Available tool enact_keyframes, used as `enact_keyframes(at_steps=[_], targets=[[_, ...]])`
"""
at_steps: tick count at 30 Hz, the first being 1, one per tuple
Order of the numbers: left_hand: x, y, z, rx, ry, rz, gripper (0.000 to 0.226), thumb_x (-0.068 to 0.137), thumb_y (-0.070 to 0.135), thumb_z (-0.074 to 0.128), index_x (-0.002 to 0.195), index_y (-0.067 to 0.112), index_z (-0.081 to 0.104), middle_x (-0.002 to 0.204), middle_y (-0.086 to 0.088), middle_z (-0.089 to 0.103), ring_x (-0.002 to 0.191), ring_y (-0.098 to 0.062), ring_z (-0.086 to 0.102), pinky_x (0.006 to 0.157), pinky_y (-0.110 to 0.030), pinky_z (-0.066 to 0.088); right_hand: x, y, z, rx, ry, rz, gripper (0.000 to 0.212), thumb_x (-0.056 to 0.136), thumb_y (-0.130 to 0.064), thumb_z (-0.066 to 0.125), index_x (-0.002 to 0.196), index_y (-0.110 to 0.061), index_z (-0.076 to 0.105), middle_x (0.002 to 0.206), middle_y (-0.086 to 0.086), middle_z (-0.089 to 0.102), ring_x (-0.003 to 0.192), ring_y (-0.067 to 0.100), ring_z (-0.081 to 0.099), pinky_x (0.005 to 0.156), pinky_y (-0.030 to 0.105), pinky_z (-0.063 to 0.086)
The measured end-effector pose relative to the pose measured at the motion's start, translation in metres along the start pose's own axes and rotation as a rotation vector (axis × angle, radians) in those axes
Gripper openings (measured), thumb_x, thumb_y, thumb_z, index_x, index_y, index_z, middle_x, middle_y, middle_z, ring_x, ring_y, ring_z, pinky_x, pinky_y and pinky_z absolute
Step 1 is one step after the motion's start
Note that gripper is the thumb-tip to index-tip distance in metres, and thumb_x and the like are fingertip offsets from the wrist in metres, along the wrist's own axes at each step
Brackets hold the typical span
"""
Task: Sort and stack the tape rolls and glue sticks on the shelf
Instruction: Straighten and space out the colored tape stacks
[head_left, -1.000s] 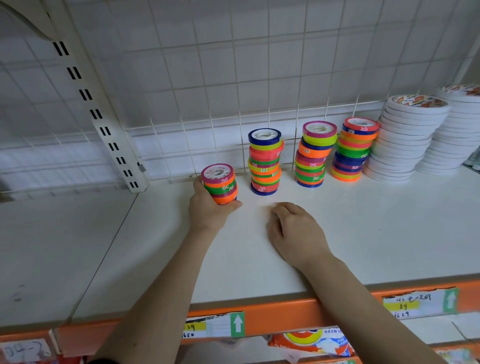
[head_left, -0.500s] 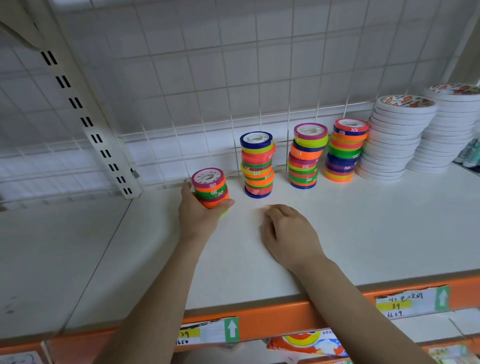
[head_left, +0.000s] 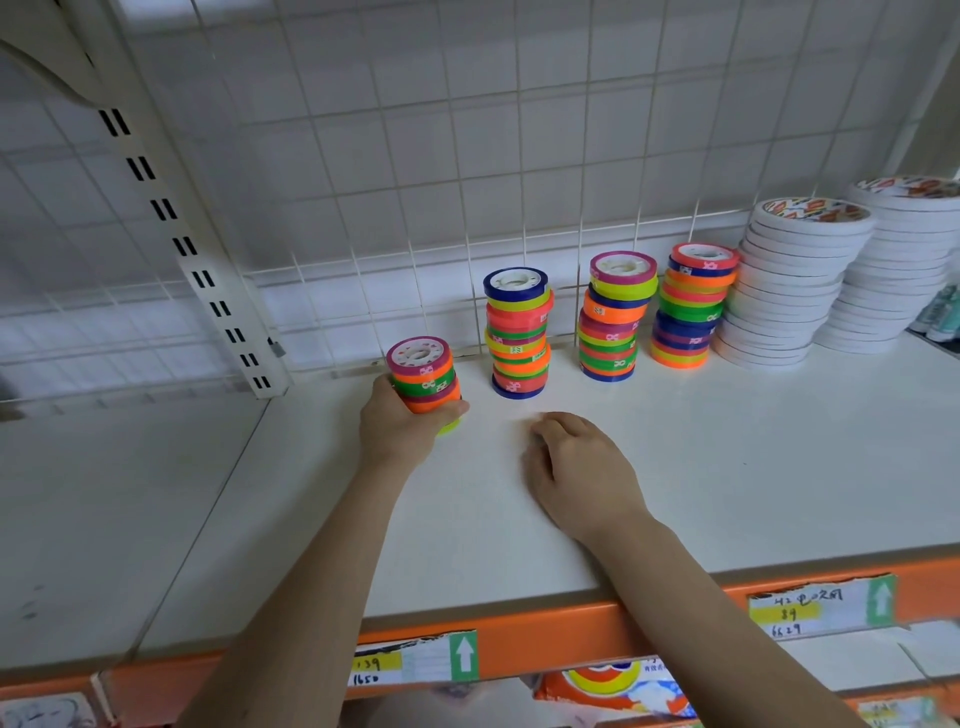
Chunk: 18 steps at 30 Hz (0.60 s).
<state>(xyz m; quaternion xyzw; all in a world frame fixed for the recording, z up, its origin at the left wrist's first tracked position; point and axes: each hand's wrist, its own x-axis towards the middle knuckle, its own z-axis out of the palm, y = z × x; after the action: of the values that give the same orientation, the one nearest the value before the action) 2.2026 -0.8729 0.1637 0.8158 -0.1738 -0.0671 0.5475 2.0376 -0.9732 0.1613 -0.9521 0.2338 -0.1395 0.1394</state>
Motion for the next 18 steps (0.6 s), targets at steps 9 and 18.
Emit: enact_keyframes(at_steps=[9, 18], targets=[[-0.005, -0.012, 0.001, 0.194, 0.024, 0.057, 0.072, 0.056, 0.039, 0.087, 0.118, 0.017, 0.056, 0.115, -0.002, 0.063, 0.105, -0.022, 0.059, 0.092, -0.038, 0.048, 0.0, 0.0, 0.0, -0.001, 0.002, 0.005, 0.042, 0.098, -0.029, 0.034, 0.135, -0.013, 0.045, 0.141, -0.001, 0.044, 0.129, 0.016, 0.038, 0.105, 0.021, 0.026], [-0.003, -0.009, -0.009, 0.473, -0.043, 0.044, 0.061, 0.057, 0.061, 0.071, 0.106, 0.026, 0.066, 0.106, -0.005, 0.065, 0.106, -0.027, 0.056, 0.093, -0.04, 0.045, 0.0, 0.0, 0.001, 0.013, 0.016, -0.004, 0.04, 0.098, -0.027, 0.035, 0.132, -0.012, 0.048, 0.138, 0.001, 0.046, 0.126, 0.017, 0.04, 0.103, 0.02, 0.027]])
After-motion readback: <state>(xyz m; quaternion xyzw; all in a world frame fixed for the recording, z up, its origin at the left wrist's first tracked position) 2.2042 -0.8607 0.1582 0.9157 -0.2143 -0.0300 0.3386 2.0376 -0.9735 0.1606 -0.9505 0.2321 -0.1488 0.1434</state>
